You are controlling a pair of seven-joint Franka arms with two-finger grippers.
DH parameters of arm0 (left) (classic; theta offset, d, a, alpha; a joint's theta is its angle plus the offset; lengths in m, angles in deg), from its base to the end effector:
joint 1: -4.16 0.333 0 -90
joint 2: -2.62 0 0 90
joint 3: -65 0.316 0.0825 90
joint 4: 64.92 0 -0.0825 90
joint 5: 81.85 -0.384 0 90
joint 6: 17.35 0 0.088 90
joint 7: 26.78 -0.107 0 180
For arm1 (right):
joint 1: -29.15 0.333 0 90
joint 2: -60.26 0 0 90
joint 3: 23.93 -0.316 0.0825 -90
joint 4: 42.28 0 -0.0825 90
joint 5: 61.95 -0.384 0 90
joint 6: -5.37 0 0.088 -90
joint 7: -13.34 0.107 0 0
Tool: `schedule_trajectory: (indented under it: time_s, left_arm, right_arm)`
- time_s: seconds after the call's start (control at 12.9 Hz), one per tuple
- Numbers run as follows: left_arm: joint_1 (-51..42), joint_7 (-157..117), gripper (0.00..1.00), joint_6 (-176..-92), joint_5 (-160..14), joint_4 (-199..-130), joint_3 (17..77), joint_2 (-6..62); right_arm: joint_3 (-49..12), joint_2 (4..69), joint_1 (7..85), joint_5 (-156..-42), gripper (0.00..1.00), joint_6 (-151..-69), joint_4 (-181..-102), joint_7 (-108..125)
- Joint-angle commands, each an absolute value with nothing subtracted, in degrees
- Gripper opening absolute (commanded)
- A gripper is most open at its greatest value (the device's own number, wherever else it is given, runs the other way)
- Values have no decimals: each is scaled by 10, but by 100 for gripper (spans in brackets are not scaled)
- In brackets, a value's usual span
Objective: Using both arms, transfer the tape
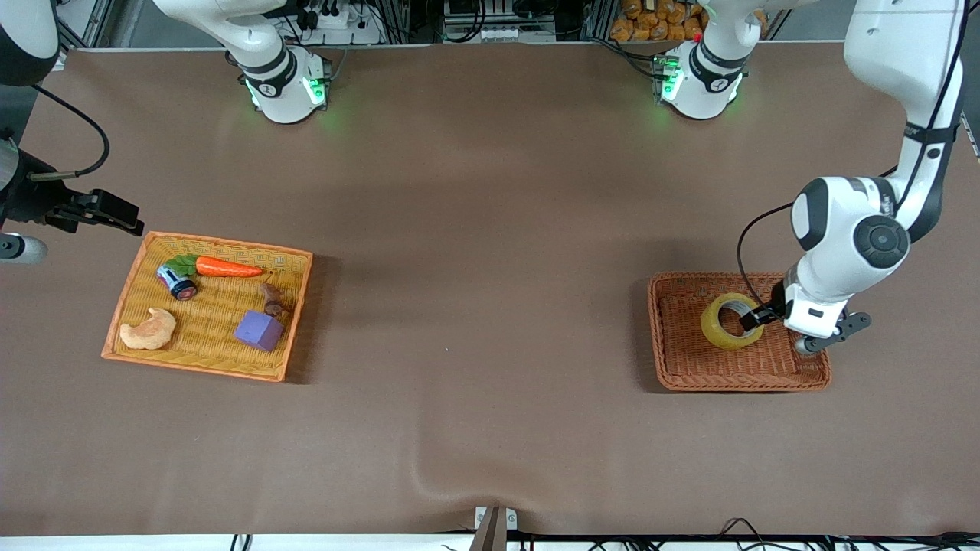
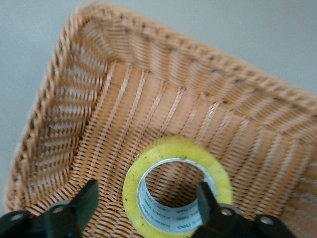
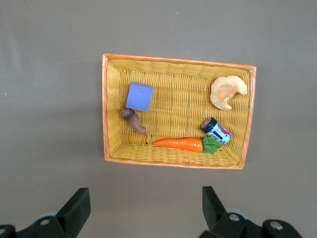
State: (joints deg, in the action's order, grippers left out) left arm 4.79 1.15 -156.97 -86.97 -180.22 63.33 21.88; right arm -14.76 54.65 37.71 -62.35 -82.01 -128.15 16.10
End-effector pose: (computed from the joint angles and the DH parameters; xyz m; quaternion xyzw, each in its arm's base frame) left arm 0.6106 -0.0103 0.2947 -0.9782 -0.2013 -0.0493 0.0138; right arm 0.5788 -0.0008 0.5996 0.9989 -0.0292 -0.0351 0.0050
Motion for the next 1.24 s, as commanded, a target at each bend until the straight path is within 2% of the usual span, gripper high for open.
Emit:
schedule_trajectory:
  time_s: [0.0, 0.31, 0.7, 1.0, 1.16]
  left_arm:
    - [56, -32, 100, -1518, -881, -1813, 617, 144]
    - [57, -96, 100, -1412, -872, -1782, 596, 86]
    - [56, -208, 100, -1229, -842, -1712, 581, 32]
    - [58, -233, 100, -1107, -817, -1609, 582, 33]
    - [58, -234, 100, -1062, -809, -1588, 583, 30]
  right_arm:
    - [-153, 538, 369, -623, 100, -816, -1267, 163]
    - [-153, 538, 369, -623, 100, -817, -1267, 163]
    - [-153, 538, 364, -638, 100, -818, -1268, 165]
    - [-153, 538, 366, -638, 100, -818, -1267, 165]
    - [-153, 538, 367, -637, 100, -817, -1267, 165]
